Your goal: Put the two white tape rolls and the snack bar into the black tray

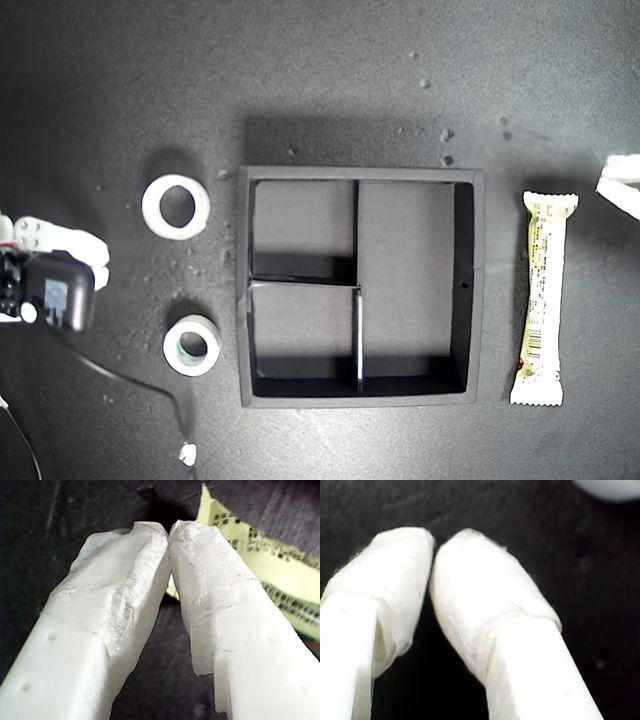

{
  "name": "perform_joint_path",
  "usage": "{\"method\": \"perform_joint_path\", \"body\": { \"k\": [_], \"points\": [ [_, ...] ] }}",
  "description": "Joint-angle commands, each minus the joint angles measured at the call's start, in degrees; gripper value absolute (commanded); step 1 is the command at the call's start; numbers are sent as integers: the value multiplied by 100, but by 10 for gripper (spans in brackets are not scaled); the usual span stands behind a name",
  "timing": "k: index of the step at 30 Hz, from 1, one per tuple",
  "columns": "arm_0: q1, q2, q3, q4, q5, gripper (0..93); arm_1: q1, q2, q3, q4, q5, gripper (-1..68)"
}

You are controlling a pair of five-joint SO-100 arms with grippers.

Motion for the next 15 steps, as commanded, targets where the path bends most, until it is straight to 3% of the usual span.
{"method": "perform_joint_path", "body": {
  "k": [1,4,7,11,15],
  "points": [
    [9,255,334,-1160,967,0,88,44,70,-1151,-2320,-4],
    [-141,255,316,-2443,1890,21,-97,44,70,-1863,-4658,-4],
    [-413,255,237,-3621,2900,105,-308,44,70,-2057,-5687,-4],
    [-817,246,-448,-3393,3621,211,-589,44,-633,-2065,-6372,1],
    [-914,-1336,-1661,-2751,3771,213,-817,-105,-2285,-870,-6935,102]
  ]
}}
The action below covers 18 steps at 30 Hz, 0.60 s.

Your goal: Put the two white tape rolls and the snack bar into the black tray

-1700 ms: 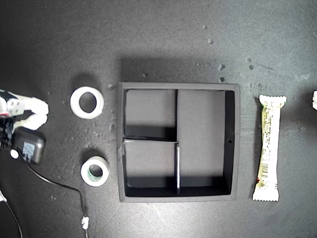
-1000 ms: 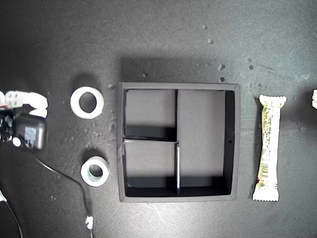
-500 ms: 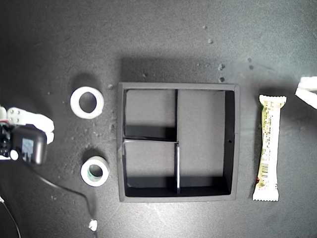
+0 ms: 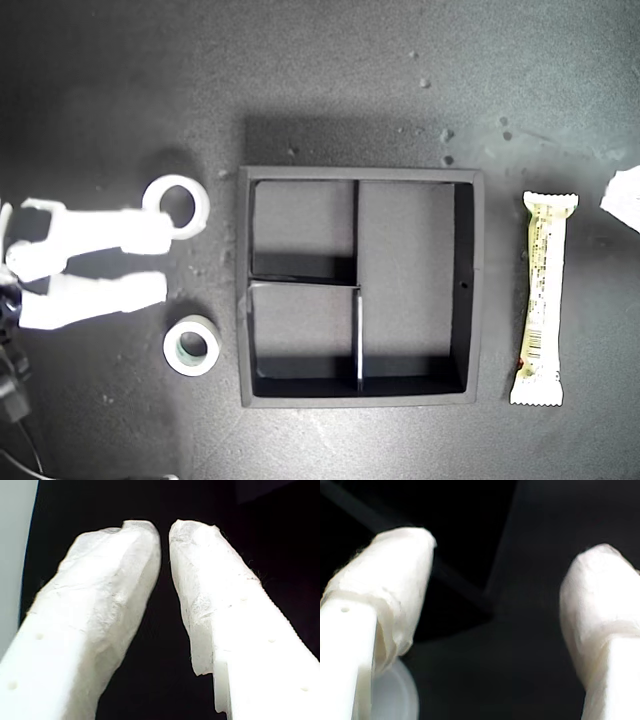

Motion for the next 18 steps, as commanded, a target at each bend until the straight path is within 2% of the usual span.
{"method": "perform_joint_path", "body": {
  "k": [1,6,10,15,18],
  "points": [
    [-97,-1608,-1151,281,149,213,-246,-246,-1608,870,-659,120],
    [-176,-4043,-2338,659,105,212,-1028,-3103,-4157,2312,-1688,201],
    [-202,-5484,-3155,1063,176,213,-1688,-5186,-5546,3454,-2153,201],
    [-202,-6574,-3709,1318,70,211,-2364,-6354,-5889,3806,-2276,217],
    [-202,-6899,-3929,1556,-26,208,-2514,-6592,-5933,3973,-2180,220]
  ]
}}
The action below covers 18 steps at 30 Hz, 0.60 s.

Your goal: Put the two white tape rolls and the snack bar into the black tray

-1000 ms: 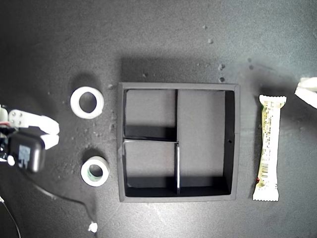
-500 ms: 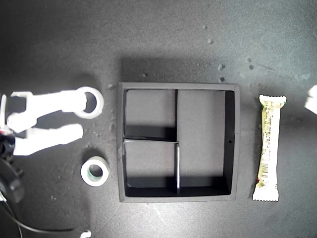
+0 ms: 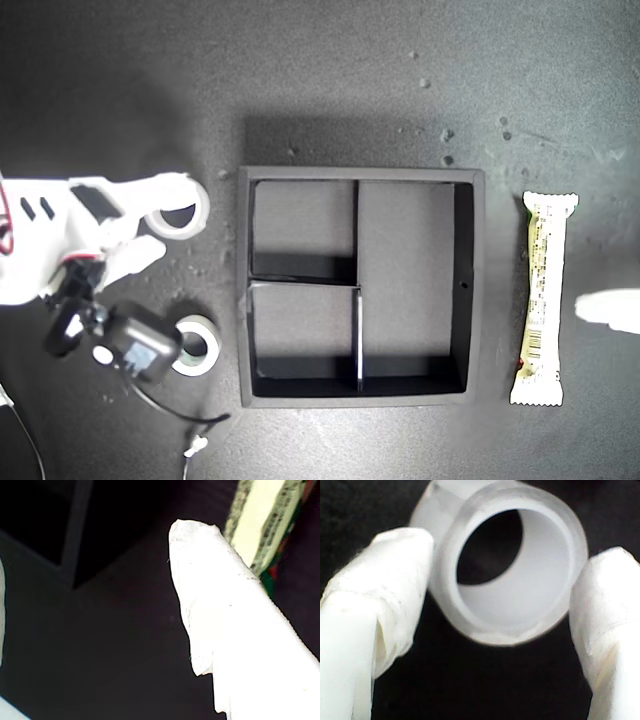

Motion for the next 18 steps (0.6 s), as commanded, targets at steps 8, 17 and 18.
{"method": "perform_joint_path", "body": {
  "k": [8,17,18],
  "points": [
    [141,-519,-475,255,-299,198,79,-105,9,246,360,224],
    [220,-1099,-501,123,-483,181,378,-105,308,132,378,235],
    [185,-1301,-536,44,-580,178,360,-105,378,44,272,236]
  ]
}}
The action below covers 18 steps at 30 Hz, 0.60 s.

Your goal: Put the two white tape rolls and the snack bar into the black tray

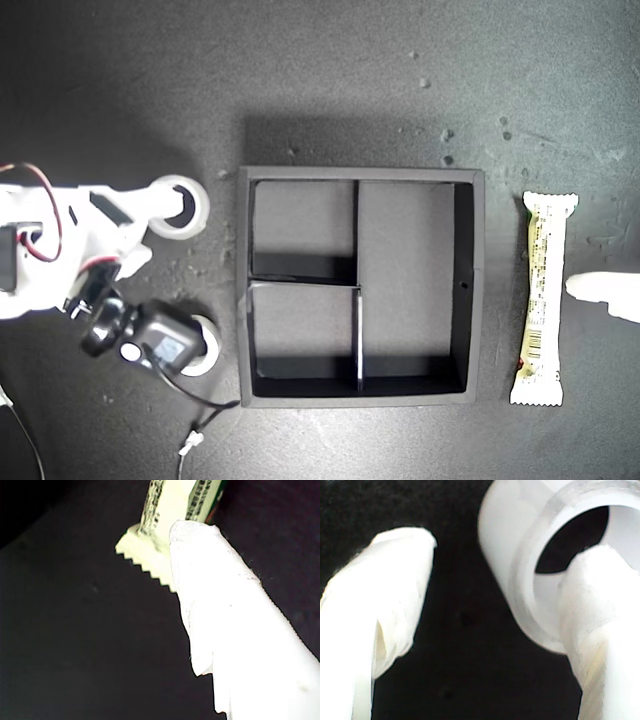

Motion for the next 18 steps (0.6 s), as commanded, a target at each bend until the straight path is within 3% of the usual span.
{"method": "perform_joint_path", "body": {
  "k": [1,9,18],
  "points": [
    [-44,-545,-352,-185,-316,168,-18,0,141,-334,-352,236],
    [-554,-2549,-1846,439,-316,2,-62,-9,1204,-1239,-1354,246],
    [-589,-536,-1503,756,-211,0,-211,-1318,1063,-2074,-1600,262]
  ]
}}
